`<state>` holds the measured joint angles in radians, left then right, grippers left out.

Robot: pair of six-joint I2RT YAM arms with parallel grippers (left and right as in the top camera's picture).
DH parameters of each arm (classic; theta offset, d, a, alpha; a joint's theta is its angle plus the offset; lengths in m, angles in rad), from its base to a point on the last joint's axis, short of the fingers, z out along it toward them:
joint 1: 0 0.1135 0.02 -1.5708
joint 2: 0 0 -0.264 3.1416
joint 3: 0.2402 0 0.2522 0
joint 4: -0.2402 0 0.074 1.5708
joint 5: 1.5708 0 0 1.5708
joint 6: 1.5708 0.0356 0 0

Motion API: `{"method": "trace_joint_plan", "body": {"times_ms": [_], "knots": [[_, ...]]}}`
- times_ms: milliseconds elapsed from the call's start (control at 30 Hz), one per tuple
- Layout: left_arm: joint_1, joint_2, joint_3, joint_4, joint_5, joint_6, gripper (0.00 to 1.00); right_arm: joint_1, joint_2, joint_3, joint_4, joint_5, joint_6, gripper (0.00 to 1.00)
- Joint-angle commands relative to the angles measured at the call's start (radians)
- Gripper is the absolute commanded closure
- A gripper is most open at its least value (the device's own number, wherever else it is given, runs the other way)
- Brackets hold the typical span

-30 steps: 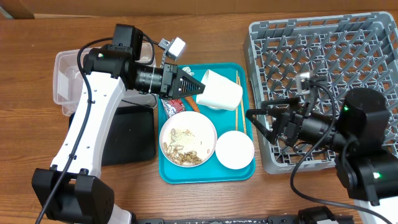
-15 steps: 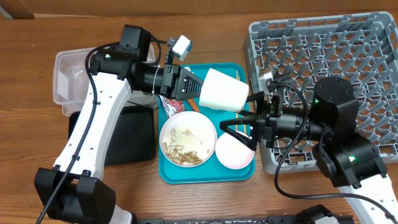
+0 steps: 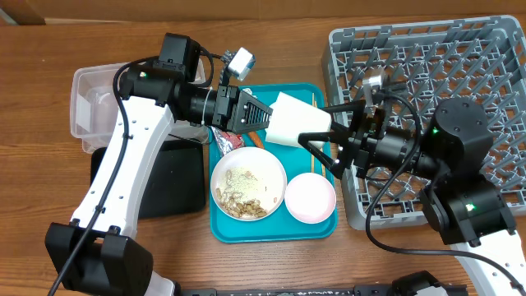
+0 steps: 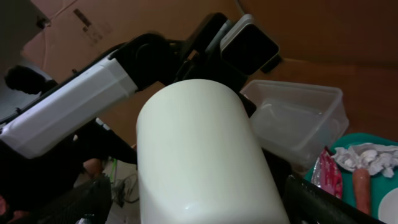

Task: Sort waste into correct bins and load items into the dishwasher
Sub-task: 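Grasp the white cup with the right gripper and release the left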

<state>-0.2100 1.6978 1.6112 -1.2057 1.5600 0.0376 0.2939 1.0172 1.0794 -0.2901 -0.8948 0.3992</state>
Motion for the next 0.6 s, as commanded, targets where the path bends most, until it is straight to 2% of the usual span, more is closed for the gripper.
{"method": "trace_joint_plan", "body": {"times_ms": [0, 200, 433, 567], "knots": [[-0.007, -0.023, 0.021, -0.001, 0.021, 0.039, 0.96, -0.003, -0.008, 0.028, 0.002, -0.077, 0.02, 0.12], [-0.007, -0.023, 0.021, -0.001, 0.021, 0.045, 0.96, -0.003, -0.007, 0.028, -0.016, -0.114, 0.021, 0.17], [-0.007, -0.023, 0.021, 0.008, 0.021, 0.046, 0.96, -0.002, -0.007, 0.028, -0.037, -0.114, 0.02, 0.3], [-0.007, -0.023, 0.021, 0.009, 0.02, 0.046, 0.96, -0.002, -0.007, 0.028, -0.037, -0.114, 0.021, 0.33]]}}
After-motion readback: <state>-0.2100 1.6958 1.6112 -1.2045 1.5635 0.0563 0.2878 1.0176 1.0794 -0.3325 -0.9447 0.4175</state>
